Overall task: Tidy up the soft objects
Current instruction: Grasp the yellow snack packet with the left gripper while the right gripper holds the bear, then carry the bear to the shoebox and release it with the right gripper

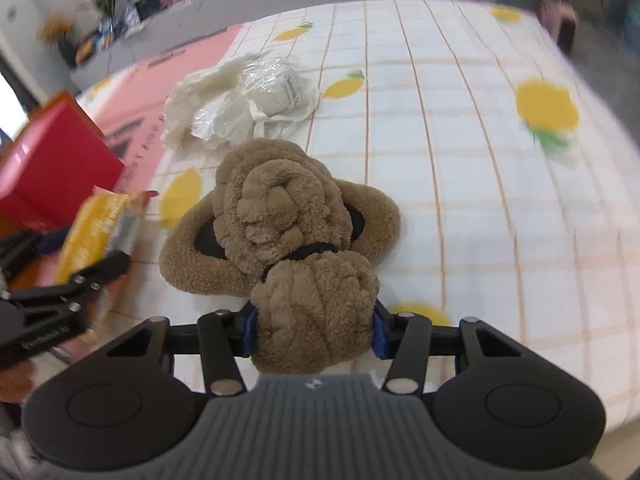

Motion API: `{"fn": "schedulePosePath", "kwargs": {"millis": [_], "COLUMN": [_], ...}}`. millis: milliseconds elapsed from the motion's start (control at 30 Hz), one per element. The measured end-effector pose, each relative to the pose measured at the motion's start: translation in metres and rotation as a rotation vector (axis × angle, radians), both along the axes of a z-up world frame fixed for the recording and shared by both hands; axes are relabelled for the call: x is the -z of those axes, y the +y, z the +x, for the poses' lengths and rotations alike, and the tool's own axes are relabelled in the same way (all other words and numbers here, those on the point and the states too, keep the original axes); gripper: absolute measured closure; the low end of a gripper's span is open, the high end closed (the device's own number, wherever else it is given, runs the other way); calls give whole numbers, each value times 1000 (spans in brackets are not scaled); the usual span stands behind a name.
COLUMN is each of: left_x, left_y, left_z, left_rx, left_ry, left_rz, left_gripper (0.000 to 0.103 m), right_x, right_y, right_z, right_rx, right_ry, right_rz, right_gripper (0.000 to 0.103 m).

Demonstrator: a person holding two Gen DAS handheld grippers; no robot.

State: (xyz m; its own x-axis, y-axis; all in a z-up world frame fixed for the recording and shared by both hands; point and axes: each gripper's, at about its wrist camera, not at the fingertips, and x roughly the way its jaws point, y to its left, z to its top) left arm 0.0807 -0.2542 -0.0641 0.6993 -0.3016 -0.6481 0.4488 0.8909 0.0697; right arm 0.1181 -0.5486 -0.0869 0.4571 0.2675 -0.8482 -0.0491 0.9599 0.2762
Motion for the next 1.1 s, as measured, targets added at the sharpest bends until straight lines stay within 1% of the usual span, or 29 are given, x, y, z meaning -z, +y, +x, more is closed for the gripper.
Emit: {"fn": "schedulePosePath", "kwargs": {"millis": [33, 100, 167, 233, 300, 333, 467, 533, 600, 733, 833, 933, 1000, 1033, 1100], "left_x": [-4, -13, -23, -32, -44, -51, -84, -102, -120, -152, -167, -172, -170, -168, -159], "left_y": [1, 5, 9, 15, 24, 29, 53, 70, 88, 139, 184, 224, 245, 255, 272], "left_z": [-3, -11, -18, -22, -23, -25, -33, -34, -34, -33, -29, -22, -16, -11, -2], "left_rx": [14, 43, 71, 93, 106, 113, 135, 137, 124, 88, 32, -37, -85, -109, -158], "left_ry": [-9, -31, -46, -46, -25, -20, -43, -57, -88, -160, -195, -211, -229, -232, -230], "left_rz": [-18, -50, -75, -107, -178, -215, -327, -363, -389, -398, -384, -350, -317, -303, -280], "left_gripper": [29, 29, 29, 29, 29, 29, 29, 29, 29, 29, 29, 30, 30, 30, 30], "right_x": [-1, -5, -11, -18, -28, -34, -68, -91, -113, -156, -185, -206, -213, -215, -212], "right_y": [0, 2, 4, 6, 11, 15, 50, 69, 88, 138, 185, 238, 274, 292, 325], "right_z": [-5, -13, -20, -30, -43, -50, -76, -87, -94, -94, -81, -63, -49, -40, -21], "right_rx": [2, 2, 29, 63, 89, 82, 31, 9, 10, -14, -77, -172, -251, -290, -371], "right_ry": [11, 19, 18, 2, -20, -31, -124, -191, -254, -343, -398, -446, -480, -478, -442], "right_rz": [11, -9, -13, 8, 28, 42, 58, 66, 92, 86, 60, 11, -34, -57, -93], "right_gripper": [52, 52, 53, 53, 53, 53, 53, 53, 53, 53, 53, 52, 52, 52, 52]}}
